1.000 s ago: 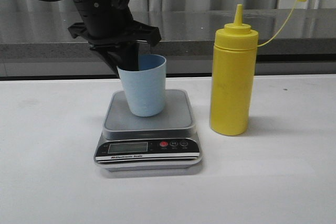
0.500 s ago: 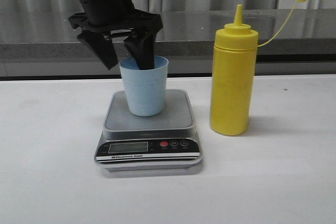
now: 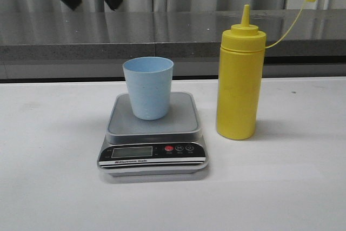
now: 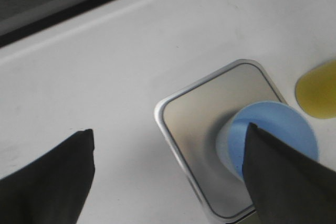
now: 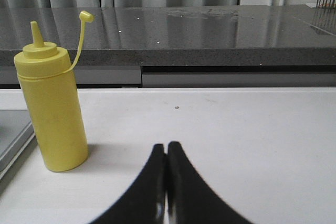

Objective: Pour seasoning into cup on scale with both arms

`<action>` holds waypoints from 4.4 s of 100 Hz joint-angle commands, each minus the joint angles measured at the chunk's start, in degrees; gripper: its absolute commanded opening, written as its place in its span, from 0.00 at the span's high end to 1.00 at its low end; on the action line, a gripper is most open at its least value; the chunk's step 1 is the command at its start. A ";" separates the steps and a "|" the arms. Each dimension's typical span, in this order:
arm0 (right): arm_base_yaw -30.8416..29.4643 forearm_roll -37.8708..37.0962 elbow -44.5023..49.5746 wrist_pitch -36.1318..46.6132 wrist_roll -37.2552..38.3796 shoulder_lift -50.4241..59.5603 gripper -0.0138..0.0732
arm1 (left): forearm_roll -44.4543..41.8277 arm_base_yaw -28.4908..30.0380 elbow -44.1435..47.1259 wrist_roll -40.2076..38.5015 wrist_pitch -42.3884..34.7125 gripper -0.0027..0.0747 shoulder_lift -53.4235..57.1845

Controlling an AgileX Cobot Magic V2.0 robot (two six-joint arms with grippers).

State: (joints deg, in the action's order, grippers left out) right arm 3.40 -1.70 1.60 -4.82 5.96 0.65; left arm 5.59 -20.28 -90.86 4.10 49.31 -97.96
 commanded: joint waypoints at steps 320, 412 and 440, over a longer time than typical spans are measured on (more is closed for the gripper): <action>0.17 2.06 -22.36 14.87 0.52 -35.35 0.91 | 1.95 14.63 69.78 -0.96 -33.01 0.99 86.03; 8.25 -7.66 -13.07 39.49 0.70 -52.01 0.10 | 1.95 14.63 69.78 -0.96 -33.01 0.99 86.03; 8.25 -15.75 -13.73 62.54 3.09 -74.57 0.10 | 1.95 14.63 69.78 -0.96 -33.01 0.99 86.03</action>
State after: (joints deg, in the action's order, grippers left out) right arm 11.54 -15.68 -10.25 46.46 8.63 -69.16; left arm 7.15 -5.80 -19.63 3.58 20.59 -11.51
